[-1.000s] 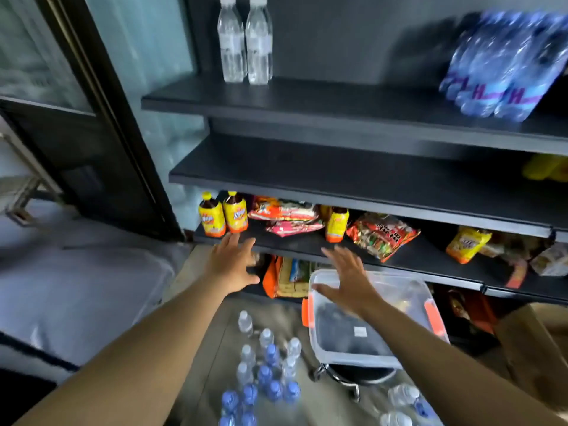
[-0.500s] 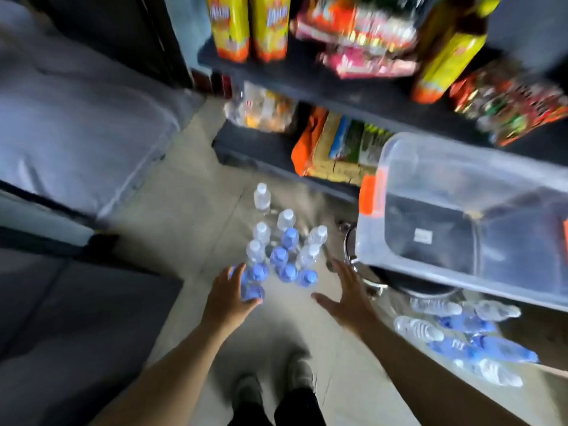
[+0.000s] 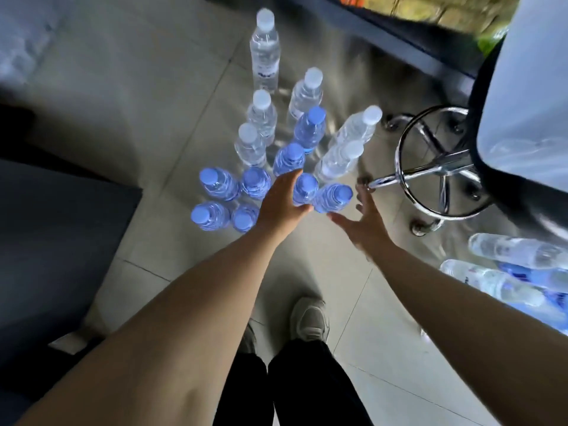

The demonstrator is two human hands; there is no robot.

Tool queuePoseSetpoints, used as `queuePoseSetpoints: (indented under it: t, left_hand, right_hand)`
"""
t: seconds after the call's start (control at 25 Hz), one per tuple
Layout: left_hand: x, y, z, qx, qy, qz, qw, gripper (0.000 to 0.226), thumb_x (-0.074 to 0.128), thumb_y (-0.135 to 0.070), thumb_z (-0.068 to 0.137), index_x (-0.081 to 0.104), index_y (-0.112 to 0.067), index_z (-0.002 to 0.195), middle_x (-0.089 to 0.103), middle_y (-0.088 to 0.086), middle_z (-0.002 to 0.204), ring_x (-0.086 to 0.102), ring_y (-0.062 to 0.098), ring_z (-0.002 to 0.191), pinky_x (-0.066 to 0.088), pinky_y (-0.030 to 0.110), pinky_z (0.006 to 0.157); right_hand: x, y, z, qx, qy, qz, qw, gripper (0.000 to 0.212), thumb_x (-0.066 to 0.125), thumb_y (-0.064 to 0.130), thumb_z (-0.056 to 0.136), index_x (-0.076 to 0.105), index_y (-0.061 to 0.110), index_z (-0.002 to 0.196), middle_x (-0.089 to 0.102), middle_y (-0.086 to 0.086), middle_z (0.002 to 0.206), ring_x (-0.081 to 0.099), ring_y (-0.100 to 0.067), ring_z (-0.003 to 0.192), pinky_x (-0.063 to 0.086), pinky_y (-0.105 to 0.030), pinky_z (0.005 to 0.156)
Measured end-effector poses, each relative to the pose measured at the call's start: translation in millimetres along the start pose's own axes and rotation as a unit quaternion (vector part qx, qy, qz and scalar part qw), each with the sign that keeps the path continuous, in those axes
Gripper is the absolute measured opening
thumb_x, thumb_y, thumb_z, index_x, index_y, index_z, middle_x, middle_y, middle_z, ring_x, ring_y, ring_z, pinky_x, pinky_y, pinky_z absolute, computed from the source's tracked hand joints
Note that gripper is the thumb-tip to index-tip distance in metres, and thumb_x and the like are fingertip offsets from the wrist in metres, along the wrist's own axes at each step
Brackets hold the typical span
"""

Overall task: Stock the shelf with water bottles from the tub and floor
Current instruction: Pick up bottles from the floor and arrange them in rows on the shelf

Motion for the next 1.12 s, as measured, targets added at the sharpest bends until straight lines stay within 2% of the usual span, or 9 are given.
queuePoseSetpoints:
  t: [0.16,0.28,0.4,0.6,0.76,0.92,1.04,1.08,1.12]
  left_hand:
    - [28.1,17.4,36.1,-0.01,-0.008,-0.013,1.0,0.053,0.073,-0.015,0.076,0.052,-0.005,0.124,0.057,0.01,0.125,0.051,0.024,0.118,0.032,0.021,0.091]
    - [31.7,24.2,42.8,-0.012,-0.023,-0.042,0.999,0.047,0.072,-0.014,0.078,0.055,-0.007,0.12,0.058,0.01,0.122,0.053,0.022,0.113,0.032,0.017,0.085]
    - [28.1,24.3,43.3,0.005,-0.025,-0.036,0.999,0.041,0.071,-0.014,0.079,0.057,-0.006,0.117,0.06,0.011,0.118,0.055,0.024,0.11,0.034,0.021,0.086]
    - [3.3,2.4,21.6,-0.053,-0.071,-0.071,0.993,0.036,0.07,-0.017,0.081,0.059,-0.007,0.113,0.063,0.009,0.114,0.056,0.022,0.106,0.029,0.013,0.076]
    - [-51.8,-50.8,-7.7,-0.038,-0.068,-0.06,0.995,0.034,0.071,-0.025,0.079,0.063,-0.01,0.108,0.066,0.006,0.105,0.059,0.021,0.097,0.032,0.016,0.072]
    - [-140.6,-140.5,-49.5,-0.004,-0.096,-0.024,0.995,0.032,0.074,-0.034,0.075,0.067,-0.014,0.097,0.065,-0.004,0.085,0.058,0.017,0.081,0.038,0.022,0.069]
    - [-203.3,-213.3,-88.1,0.066,-0.114,0.025,0.991,0.046,0.065,-0.056,0.067,0.067,-0.018,0.094,0.069,0.0,0.088,0.061,0.018,0.082,0.043,0.027,0.071]
    - [-237.9,-256.4,-102.8,0.09,-0.119,0.022,0.989,0.046,0.066,-0.055,0.066,0.067,-0.018,0.094,0.068,0.0,0.09,0.06,0.016,0.082,0.04,0.024,0.071]
    - [-242.2,-265.9,-108.5,0.098,-0.112,0.01,0.989,0.045,0.069,-0.052,0.066,0.067,-0.018,0.095,0.067,0.0,0.091,0.059,0.015,0.082,0.038,0.021,0.07]
  right_hand:
    - [15.4,-16.9,42.6,0.01,-0.007,0.052,0.999,0.064,0.073,0.018,0.079,0.044,0.027,0.136,0.053,0.007,0.129,0.049,-0.011,0.121,0.041,-0.026,0.095]
    - [14.0,-13.4,55.9,-0.017,-0.013,0.056,0.998,0.051,0.069,0.018,0.083,0.05,0.027,0.129,0.055,0.011,0.117,0.05,-0.008,0.11,0.038,-0.022,0.09]
    - [8.2,-8.8,59.1,-0.041,-0.01,0.041,0.998,0.04,0.066,0.02,0.086,0.053,0.025,0.124,0.057,0.011,0.114,0.051,-0.009,0.106,0.038,-0.023,0.091]
    - [-13.2,17.6,39.8,-0.039,-0.009,0.04,0.998,0.026,0.065,0.018,0.087,0.058,0.023,0.112,0.061,0.004,0.104,0.053,-0.014,0.096,0.042,-0.031,0.091]
    - [-37.6,65.7,-19.2,-0.048,-0.035,0.09,0.994,0.021,0.066,0.016,0.085,0.058,0.026,0.101,0.063,0.003,0.099,0.054,-0.011,0.091,0.041,-0.024,0.083]
    - [-85.8,157.7,-102.1,-0.089,-0.061,0.116,0.987,0.022,0.066,0.013,0.085,0.058,0.026,0.099,0.063,-0.003,0.104,0.056,-0.01,0.093,0.039,-0.009,0.075]
    - [-123.5,234.3,-173.3,-0.13,-0.052,0.137,0.981,0.028,0.066,0.009,0.084,0.056,0.031,0.097,0.064,0.004,0.098,0.057,0.003,0.083,0.039,-0.002,0.072]
    - [-150.7,275.5,-203.3,-0.143,-0.058,0.151,0.976,0.026,0.066,0.01,0.084,0.056,0.032,0.096,0.064,0.007,0.096,0.057,0.007,0.079,0.04,-0.003,0.071]
    - [-155.0,283.2,-211.3,-0.149,-0.058,0.162,0.974,0.024,0.066,0.013,0.084,0.058,0.033,0.095,0.065,0.008,0.094,0.057,0.006,0.077,0.042,-0.006,0.071]
Point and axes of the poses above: each hand's wrist, its own z-axis towards the middle knuckle, its own x-axis out of the palm, y = z × x, the point moved 5 cm from there along z, towards the middle knuckle
